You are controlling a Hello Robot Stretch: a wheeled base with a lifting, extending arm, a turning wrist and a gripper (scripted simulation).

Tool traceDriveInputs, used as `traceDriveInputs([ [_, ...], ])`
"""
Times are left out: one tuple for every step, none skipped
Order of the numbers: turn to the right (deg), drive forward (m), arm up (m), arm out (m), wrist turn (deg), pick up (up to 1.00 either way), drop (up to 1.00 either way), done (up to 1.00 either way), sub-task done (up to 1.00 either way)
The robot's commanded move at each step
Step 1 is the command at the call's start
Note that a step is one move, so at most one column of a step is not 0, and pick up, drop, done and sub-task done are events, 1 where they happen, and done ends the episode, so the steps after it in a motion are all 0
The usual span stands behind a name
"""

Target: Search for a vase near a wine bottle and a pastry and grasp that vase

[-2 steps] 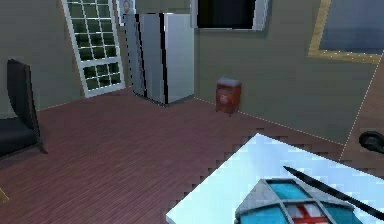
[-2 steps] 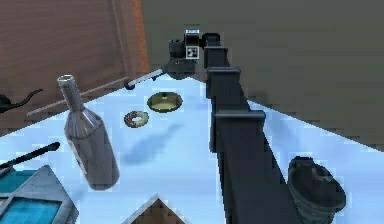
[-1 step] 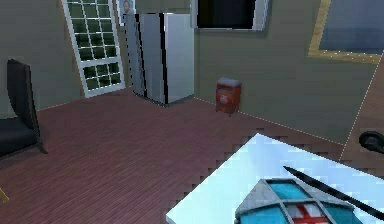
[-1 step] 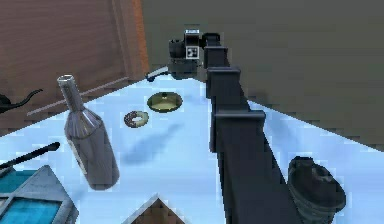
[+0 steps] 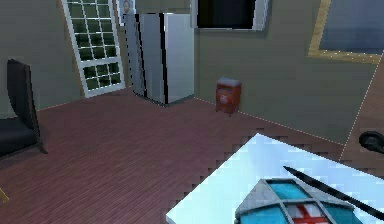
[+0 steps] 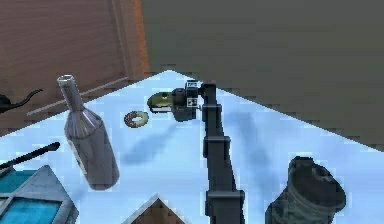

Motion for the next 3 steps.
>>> traceDriveInputs([
  [0.0,0.0,0.0,0.0,0.0,1.0,0.0,0.0,0.0],
  [0.0,0.0,0.1,0.0,0.0,0.0,0.0,0.0,0.0],
  [0.0,0.0,0.0,0.0,0.0,0.0,0.0,1.0,0.0],
])
